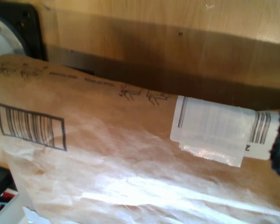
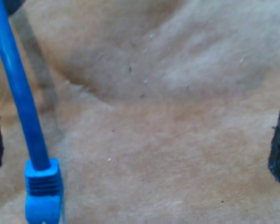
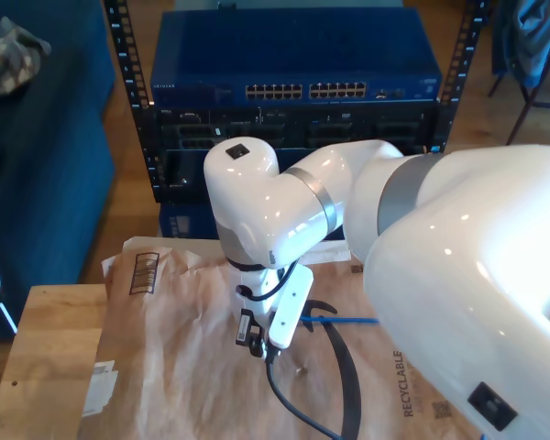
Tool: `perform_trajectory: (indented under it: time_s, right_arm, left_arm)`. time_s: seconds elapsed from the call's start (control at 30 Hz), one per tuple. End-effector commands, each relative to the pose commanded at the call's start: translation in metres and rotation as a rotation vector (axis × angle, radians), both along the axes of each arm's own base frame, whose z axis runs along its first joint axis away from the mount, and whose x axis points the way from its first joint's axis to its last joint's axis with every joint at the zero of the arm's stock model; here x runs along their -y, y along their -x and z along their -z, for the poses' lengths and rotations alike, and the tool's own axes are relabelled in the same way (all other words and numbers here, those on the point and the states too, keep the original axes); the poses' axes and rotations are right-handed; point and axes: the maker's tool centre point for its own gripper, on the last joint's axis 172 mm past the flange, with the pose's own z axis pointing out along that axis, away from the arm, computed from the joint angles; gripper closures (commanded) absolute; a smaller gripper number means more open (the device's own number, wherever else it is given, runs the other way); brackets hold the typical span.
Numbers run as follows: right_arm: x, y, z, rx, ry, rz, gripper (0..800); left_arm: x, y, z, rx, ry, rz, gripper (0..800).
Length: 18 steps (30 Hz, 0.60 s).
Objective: Grab the cable and plug it in
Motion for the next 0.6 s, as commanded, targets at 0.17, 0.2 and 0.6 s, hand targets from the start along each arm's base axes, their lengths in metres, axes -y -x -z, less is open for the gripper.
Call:
perform_trajectory:
  time_s: [0.17,0.2,0.6]
  right_arm:
    - [0.003,-0.007,0.008,0.007,0.025,-0.023,10]
    - [0.004,-0.007,0.011,0.007,0.034,-0.029,11]
    - [0.003,-0.021,0.011,0.048,0.032,-0.049,155]
  left_arm:
    - [-0.001,0.000,0.001,-0.003,0.001,-0.002,0]
    - [0.000,0.000,0.001,-0.003,0.001,0.000,0]
    - [0.001,0.001,0.005,-0.012,0.007,-0.001,0]
